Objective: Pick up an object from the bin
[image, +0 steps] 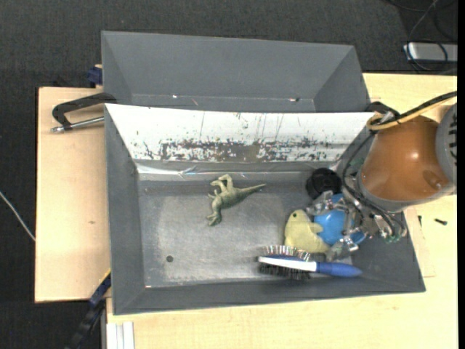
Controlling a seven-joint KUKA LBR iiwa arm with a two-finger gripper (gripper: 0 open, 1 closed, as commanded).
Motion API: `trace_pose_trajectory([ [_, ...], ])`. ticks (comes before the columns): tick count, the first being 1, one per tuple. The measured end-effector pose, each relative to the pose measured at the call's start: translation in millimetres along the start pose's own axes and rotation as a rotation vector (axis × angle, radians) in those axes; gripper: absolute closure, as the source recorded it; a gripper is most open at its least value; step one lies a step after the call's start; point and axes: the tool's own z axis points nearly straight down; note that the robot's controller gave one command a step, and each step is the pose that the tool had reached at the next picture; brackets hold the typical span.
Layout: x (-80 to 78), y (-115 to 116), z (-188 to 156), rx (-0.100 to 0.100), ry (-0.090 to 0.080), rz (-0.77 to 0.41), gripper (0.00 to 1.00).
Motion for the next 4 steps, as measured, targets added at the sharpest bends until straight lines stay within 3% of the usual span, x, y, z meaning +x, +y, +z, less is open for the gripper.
trace_pose_trajectory([
  [1,-1.8,1,-1,-0.002,0.003,0.001,0.00],
  [2,-1.3,0,-3,-0.002,0.009,0.001,1.00],
  [4,-6.4,0,-69,0.001,0.001,0.003,1.00],
])
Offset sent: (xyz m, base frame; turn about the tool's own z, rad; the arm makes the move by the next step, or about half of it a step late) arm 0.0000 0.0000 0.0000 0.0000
